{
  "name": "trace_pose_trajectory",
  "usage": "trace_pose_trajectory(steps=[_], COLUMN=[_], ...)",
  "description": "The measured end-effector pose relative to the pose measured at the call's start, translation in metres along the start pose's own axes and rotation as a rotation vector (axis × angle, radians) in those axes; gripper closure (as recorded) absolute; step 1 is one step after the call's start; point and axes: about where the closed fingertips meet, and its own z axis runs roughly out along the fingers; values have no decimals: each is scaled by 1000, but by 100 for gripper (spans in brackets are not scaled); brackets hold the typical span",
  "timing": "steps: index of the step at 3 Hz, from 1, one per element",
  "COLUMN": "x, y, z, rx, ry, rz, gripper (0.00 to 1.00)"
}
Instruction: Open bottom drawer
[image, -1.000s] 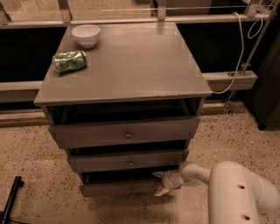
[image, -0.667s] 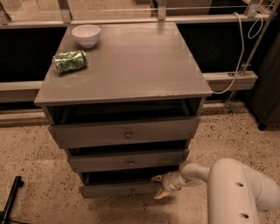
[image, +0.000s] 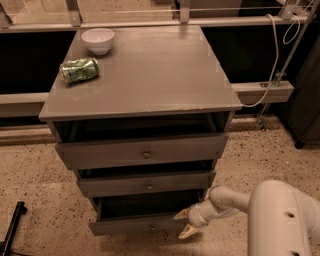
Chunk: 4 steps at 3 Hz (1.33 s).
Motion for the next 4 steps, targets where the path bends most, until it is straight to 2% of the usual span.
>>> trace_pose_trajectory(steps=[1, 2, 3, 4], x=[-23, -25, -8, 11], y=[32, 35, 6, -23], z=[-30, -44, -22, 2], rx=[-5, 61, 117, 149], ry=[-99, -118, -24, 76], rz=[-91, -120, -118, -94], gripper=[48, 47, 20, 0])
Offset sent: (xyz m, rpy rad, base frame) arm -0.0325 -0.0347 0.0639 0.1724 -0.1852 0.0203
